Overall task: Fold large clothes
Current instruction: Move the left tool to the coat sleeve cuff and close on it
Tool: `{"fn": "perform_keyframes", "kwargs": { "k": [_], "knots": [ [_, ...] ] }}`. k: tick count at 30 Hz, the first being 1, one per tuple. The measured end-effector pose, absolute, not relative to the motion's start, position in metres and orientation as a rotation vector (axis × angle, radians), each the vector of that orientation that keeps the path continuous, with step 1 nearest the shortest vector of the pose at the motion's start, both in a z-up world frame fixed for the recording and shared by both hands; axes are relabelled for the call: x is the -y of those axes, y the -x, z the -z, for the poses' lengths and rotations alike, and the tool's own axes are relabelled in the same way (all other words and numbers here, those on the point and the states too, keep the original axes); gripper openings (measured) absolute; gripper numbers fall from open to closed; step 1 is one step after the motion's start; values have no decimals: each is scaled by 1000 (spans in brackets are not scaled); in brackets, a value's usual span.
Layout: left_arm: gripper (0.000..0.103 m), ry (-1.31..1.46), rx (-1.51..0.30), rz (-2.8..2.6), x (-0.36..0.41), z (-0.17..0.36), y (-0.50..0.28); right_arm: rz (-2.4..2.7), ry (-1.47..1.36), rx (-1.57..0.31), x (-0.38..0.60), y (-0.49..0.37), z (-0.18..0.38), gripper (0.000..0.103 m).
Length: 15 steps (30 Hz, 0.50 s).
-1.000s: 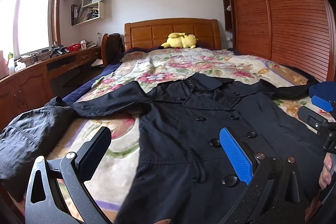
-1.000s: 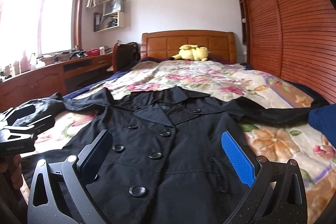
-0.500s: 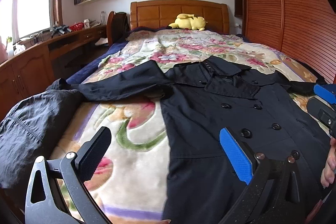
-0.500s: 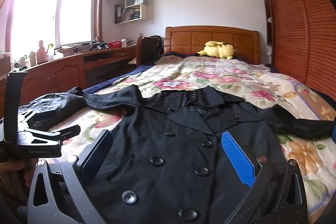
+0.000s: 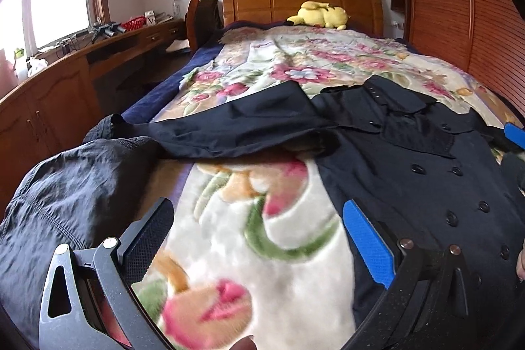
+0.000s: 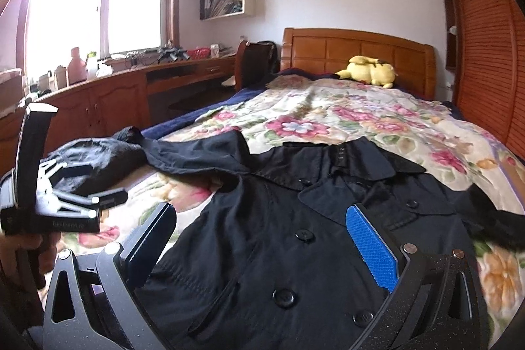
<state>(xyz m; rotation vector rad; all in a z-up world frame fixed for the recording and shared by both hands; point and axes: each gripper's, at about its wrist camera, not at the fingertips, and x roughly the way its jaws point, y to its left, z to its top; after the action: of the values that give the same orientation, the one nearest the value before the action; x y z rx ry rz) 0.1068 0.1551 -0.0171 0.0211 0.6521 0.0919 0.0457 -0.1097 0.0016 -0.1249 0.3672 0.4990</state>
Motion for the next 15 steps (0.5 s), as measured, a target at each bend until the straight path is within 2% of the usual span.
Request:
{"fn": "perform_keyframes", "kwargs": {
  "k": [10, 15],
  "knots": [
    [103, 51, -722, -95, -185, 35, -178, -515, 139, -443, 129, -79, 17, 103],
    [98, 170, -765, -110, -208, 39, -212, -516, 146, -468, 131, -82, 17, 103]
  ]
}}
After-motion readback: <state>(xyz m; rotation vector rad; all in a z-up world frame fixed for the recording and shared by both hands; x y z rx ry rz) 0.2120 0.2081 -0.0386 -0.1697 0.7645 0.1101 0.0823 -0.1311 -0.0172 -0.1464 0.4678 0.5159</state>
